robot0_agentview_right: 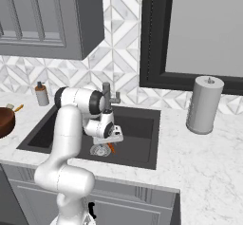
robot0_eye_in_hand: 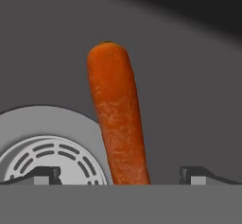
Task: Pick the carrot from the sink and place it in the bowl. Then pick the bowl and place it in the microwave. Then close the microwave door and press the start button.
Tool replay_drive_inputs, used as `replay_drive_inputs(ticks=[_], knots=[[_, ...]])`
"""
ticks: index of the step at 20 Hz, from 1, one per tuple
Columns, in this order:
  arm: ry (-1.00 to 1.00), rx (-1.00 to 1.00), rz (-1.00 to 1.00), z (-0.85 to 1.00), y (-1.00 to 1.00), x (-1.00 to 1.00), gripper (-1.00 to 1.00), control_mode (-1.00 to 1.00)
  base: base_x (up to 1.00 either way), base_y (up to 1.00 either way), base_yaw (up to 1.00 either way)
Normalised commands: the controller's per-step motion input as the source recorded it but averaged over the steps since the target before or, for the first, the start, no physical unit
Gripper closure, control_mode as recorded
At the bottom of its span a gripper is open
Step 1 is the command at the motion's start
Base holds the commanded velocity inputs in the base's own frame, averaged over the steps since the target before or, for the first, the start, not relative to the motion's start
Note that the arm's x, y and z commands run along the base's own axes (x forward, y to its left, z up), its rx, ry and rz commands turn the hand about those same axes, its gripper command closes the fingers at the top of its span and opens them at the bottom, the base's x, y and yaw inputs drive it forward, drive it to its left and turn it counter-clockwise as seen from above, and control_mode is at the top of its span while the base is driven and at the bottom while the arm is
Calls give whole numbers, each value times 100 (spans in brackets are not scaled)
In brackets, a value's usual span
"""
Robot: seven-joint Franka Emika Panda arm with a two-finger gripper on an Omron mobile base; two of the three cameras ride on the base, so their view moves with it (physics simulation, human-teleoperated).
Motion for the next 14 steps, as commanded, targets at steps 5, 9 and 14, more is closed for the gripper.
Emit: replay_drive_inputs(ticks=[5,9,14], knots=[[0,0,0,-16,0,24,100,-100,0,0,0],[0,0,0,-22,0,10,100,-100,0,0,0],[0,0,2,-8,-5,-5,100,-100,0,0,0]])
